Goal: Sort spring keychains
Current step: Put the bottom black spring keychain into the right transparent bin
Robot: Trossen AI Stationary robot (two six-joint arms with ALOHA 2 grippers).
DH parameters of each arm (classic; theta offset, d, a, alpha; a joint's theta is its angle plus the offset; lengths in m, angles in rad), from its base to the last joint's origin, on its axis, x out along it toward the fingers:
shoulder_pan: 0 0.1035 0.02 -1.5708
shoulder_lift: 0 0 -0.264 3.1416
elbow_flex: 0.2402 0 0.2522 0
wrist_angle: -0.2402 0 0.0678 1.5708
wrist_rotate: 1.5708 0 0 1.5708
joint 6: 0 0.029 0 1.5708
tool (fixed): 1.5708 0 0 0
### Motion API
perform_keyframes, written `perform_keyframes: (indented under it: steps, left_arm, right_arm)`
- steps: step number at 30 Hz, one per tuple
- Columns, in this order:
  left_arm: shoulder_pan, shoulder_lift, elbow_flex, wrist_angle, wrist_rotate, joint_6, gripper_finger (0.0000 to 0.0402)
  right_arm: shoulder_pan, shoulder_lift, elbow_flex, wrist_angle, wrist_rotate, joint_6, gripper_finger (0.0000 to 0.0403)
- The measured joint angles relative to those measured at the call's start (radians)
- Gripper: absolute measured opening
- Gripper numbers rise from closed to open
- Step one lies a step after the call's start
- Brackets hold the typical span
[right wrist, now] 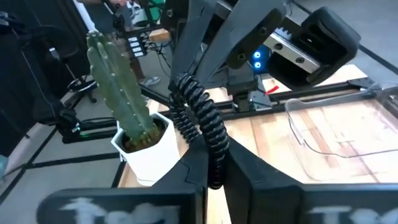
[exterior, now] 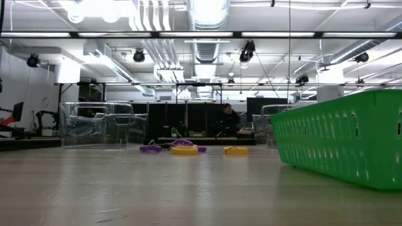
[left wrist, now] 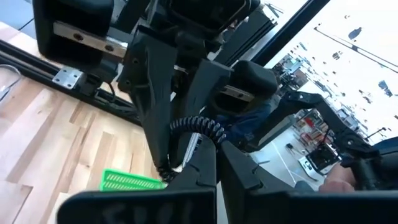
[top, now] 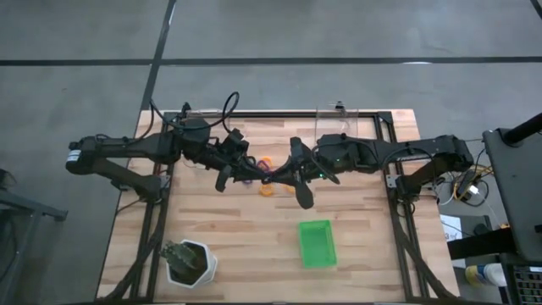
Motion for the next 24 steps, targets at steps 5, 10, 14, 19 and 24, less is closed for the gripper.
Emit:
perform_keyframes:
  steps: [5,10,14,19,24]
  left_arm:
    - [0.007,-0.002,-0.001,-0.024,-0.048,-0.006,0.0042]
    - [0.014,-0.016,-0.001,-0.043,-0.081,-0.005,0.0108]
    - [0.014,-0.033,-0.001,-0.065,-0.136,0.002,0.0159]
    - [0.014,-0.057,-0.001,-0.142,-0.235,0.019,0.0203]
    - [0.014,-0.064,-0.002,-0.174,-0.263,0.022,0.0218]
  right_arm:
    - [-0.008,-0.003,0.0,-0.038,0.003,0.018,0.0013]
    - [-0.03,-0.007,0.009,-0.18,0.015,0.038,0.0011]
    - [-0.057,-0.022,0.01,-0.262,0.015,0.049,0.001]
    - [-0.123,-0.04,0.01,-0.441,0.06,0.118,0.0011]
    - [-0.213,-0.044,0.01,-0.633,0.099,0.175,0.0011]
